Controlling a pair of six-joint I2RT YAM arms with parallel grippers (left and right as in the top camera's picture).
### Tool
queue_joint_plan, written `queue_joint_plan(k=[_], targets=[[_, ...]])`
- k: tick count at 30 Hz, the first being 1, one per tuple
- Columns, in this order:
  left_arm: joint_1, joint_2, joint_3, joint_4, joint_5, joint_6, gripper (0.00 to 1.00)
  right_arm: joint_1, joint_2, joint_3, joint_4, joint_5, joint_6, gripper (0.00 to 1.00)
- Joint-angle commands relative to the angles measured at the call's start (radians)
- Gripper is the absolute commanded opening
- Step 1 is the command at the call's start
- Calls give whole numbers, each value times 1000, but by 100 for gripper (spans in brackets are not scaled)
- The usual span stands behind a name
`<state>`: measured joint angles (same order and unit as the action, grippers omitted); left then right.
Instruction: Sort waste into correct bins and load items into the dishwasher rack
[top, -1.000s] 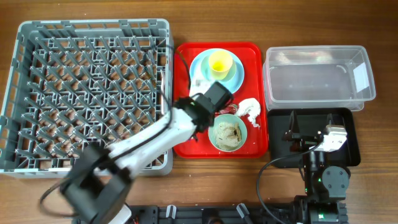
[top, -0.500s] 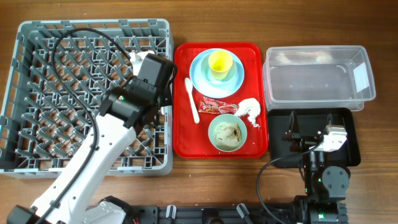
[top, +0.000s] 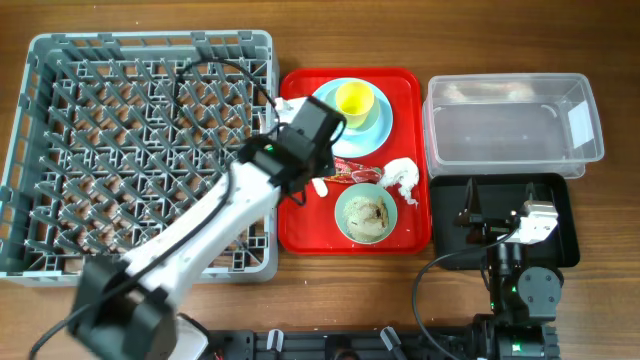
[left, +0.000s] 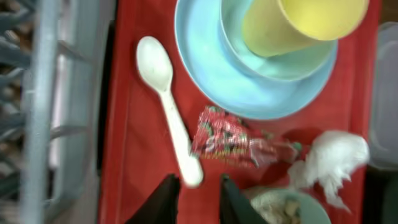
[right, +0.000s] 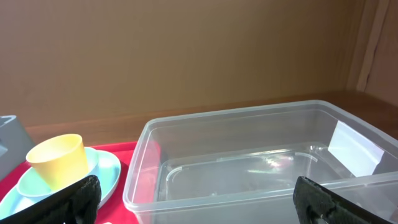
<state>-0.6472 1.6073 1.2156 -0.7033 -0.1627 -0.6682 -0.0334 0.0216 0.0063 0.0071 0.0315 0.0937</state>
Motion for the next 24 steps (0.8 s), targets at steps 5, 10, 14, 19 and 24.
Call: queue_joint_plan(k=[5, 10, 14, 19, 24], targets=[[-31, 282, -6, 183, -108, -156, 20, 2, -4, -1, 4, 14, 17, 100], [-31, 325, -6, 204, -212, -222, 11, 2, -4, -1, 4, 13, 17, 100], [-32, 326, -6, 201, -213, -231, 11, 2, -4, -1, 4, 13, 17, 100], [-43, 385, -6, 182, -148, -229, 9, 2, -4, -1, 4, 13, 17, 100], [-76, 379, -6, 155, -145, -148, 7, 2, -4, -1, 4, 13, 17, 100]])
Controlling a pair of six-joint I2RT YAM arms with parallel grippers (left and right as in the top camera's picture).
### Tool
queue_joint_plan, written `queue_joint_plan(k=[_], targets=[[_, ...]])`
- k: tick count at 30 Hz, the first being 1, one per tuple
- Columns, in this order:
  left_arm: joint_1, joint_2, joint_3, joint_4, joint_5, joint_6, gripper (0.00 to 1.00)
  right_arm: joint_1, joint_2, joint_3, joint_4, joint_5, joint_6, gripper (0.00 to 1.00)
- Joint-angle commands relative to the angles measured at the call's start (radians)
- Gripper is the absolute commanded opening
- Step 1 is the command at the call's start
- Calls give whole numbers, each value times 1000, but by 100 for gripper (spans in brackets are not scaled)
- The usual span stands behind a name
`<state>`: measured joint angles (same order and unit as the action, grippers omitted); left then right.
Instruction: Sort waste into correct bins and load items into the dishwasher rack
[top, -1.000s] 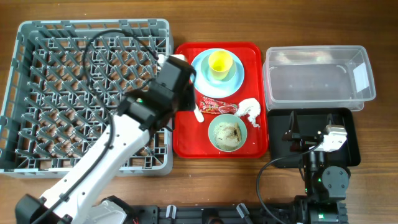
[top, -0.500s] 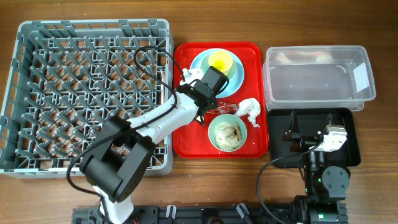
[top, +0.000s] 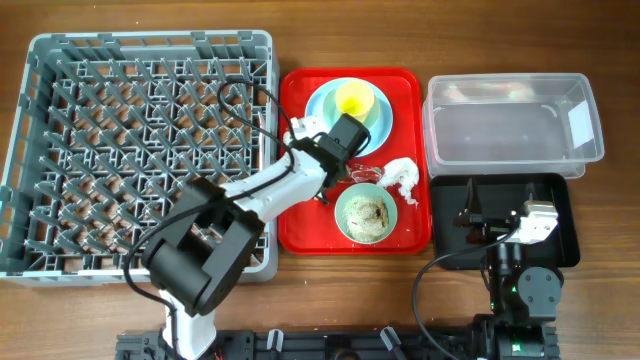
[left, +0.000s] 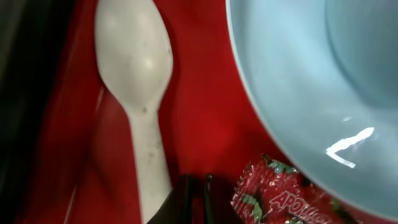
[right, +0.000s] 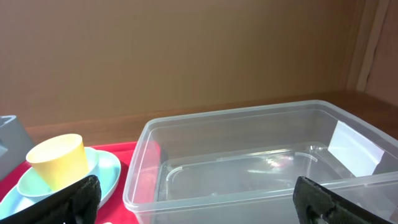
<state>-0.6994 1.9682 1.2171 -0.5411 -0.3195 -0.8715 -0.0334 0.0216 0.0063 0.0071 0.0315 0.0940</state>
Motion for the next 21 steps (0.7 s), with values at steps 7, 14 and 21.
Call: queue_joint_plan(k=[7, 14, 21], targets=[[-80, -12, -7, -132, -8, 83, 9, 2, -4, -1, 4, 13, 17, 100], [-95, -50, -7, -189, -19, 83, 10, 2, -4, -1, 4, 13, 17, 100], [-94, -159, -5, -178, -139, 79, 14, 2, -4, -1, 4, 13, 17, 100]])
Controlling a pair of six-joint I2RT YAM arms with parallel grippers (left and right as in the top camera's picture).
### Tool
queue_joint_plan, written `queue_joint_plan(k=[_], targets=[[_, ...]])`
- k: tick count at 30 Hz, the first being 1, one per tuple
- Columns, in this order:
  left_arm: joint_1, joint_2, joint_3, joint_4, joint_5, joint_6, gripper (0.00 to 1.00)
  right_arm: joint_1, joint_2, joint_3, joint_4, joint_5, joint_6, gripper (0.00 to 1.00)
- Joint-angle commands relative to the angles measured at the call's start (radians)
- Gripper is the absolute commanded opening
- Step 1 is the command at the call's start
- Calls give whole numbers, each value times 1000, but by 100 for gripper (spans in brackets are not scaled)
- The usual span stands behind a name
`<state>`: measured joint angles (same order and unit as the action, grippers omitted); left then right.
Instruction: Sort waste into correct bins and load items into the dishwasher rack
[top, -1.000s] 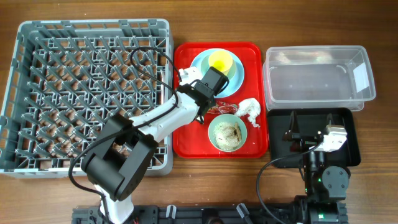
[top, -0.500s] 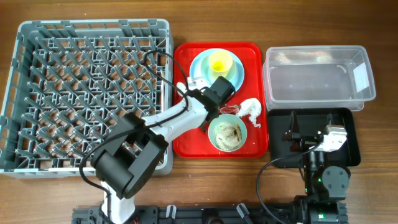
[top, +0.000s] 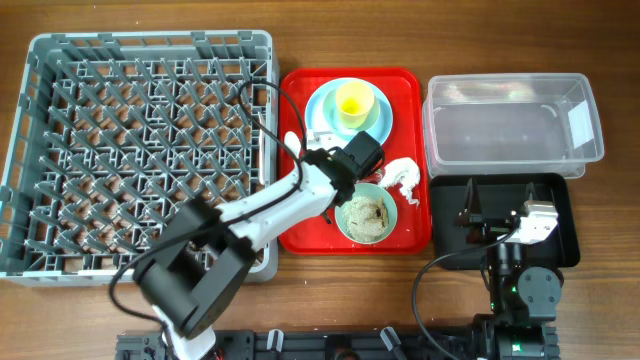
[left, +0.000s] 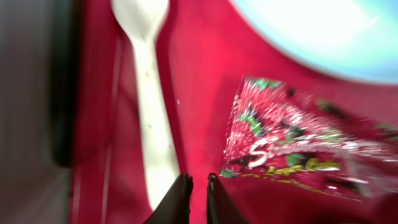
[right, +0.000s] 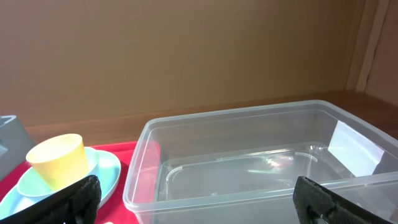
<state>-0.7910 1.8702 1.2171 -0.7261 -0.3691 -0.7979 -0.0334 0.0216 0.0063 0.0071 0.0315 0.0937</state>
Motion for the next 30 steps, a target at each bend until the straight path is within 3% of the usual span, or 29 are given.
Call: queue_joint_plan(k=[1, 10, 30], targets=[[-3, -62, -5, 10, -124, 5, 15, 2, -4, -1, 4, 13, 17, 100], [6, -14, -7, 29, -169, -83, 18, 2, -4, -1, 4, 13, 17, 100], [68, 142, -7, 77, -196, -82, 21, 2, -4, -1, 4, 13, 17, 100]])
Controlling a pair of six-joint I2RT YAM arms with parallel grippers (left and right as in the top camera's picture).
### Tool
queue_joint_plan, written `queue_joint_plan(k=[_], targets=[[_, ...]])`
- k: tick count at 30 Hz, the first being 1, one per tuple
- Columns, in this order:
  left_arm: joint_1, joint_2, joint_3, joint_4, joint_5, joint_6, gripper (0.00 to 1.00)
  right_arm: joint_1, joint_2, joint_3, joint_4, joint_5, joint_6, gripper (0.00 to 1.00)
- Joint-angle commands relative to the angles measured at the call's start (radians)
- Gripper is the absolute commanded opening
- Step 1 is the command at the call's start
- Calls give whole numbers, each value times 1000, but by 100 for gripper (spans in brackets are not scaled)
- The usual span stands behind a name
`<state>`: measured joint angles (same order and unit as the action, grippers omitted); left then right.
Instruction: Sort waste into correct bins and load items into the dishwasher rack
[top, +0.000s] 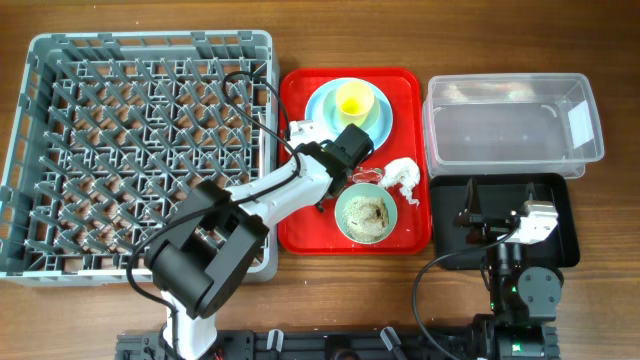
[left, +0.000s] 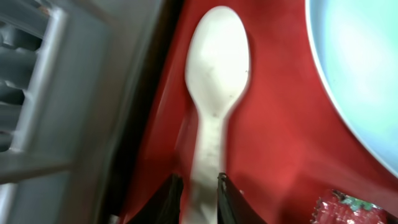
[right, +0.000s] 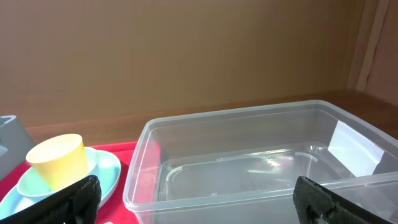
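A white spoon (left: 214, 81) lies at the left edge of the red tray (top: 300, 228), beside the grey dishwasher rack (top: 140, 150). My left gripper (left: 198, 194) is shut on the spoon's handle, the bowl of the spoon pointing away from it. The same gripper shows from overhead (top: 316, 158), low over the tray. A red snack wrapper (left: 348, 210) lies just right of it. A yellow cup (top: 353, 100) stands in a small bowl on a blue plate (top: 378, 122). My right gripper (right: 199, 205) hangs open, facing the clear bin (right: 249, 162).
A green bowl with food scraps (top: 365, 213) and a crumpled tissue (top: 402, 175) sit on the tray's near half. A black bin (top: 555, 215) lies under the right arm, in front of the clear bin (top: 510, 125). The rack wall (left: 56, 112) is close on the left.
My left gripper was shut on nothing, just right of the spoon's handle by the wrapper. It now sits further left toward the rack, with the handle between its fingers. The right arm is unchanged.
First my left gripper hung open high above the spoon's handle end. Then it was low on the tray, shut on nothing beside the handle, and stayed so next to the wrapper. Now it grips the handle. The right gripper stayed open throughout.
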<state>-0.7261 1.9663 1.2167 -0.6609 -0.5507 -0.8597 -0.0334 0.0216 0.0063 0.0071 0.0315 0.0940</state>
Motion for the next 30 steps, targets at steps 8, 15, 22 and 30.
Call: queue_joint_plan(k=[8, 15, 22, 30], targets=[[2, 50, -7, 18, 82, -20, 15, 2, -4, -1, 4, 13, 17, 100], [-32, 50, -7, 2, 161, -15, 4, 2, -4, -1, 4, 13, 17, 100], [-45, -101, 29, -113, 65, -11, 4, 2, -4, -1, 4, 13, 17, 100], [-12, -451, 31, -151, 55, 308, 4, 2, -4, -1, 4, 13, 17, 100]])
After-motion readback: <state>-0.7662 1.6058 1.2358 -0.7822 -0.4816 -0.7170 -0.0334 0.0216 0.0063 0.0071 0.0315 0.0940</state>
